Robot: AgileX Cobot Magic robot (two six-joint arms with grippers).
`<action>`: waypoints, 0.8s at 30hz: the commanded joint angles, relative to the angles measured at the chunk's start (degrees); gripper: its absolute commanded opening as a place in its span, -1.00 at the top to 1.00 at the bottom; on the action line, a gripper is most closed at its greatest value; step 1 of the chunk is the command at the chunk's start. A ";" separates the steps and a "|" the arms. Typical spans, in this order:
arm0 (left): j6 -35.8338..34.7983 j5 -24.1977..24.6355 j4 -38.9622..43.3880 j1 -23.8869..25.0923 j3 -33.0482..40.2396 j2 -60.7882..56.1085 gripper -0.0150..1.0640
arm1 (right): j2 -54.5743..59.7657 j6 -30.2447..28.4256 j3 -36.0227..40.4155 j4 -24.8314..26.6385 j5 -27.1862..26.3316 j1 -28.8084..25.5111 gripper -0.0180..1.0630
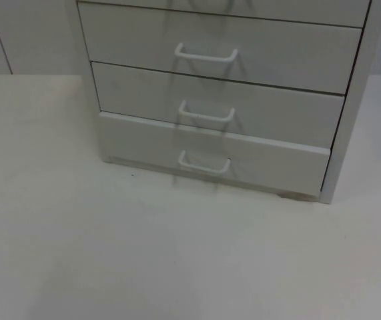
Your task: Open the drawer with the left hand, place the block into the drawer with the right hand, then close the drawer with the left hand.
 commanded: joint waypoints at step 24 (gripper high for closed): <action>-0.49 -0.68 0.23 -0.16 0.23 -0.13 -0.97 | -0.22 0.83 0.19 1.07 -0.90 -2.55 -0.98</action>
